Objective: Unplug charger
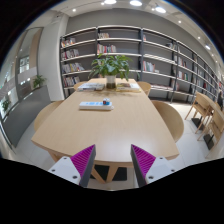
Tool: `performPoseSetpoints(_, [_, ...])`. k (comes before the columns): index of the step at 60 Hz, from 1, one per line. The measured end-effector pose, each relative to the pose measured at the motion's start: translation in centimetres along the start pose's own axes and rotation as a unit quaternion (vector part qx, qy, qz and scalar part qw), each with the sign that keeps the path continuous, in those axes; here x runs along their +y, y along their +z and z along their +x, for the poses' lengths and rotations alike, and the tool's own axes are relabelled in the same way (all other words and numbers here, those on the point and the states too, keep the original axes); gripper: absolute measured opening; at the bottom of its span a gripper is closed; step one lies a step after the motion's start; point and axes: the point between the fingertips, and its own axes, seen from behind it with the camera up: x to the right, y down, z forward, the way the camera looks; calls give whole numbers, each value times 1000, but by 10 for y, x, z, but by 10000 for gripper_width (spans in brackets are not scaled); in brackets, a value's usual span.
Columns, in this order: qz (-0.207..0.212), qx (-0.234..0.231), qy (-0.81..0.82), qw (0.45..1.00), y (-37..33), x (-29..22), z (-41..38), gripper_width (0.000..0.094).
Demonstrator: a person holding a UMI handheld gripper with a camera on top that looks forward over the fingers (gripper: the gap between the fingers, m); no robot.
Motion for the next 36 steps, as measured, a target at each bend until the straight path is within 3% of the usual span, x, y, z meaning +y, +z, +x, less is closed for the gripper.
performPoseSetpoints(24, [-10,-9,9,1000,226,-103,-40,681])
performPoseSetpoints(36, [-13,5,3,1000,306,-138,-36,572])
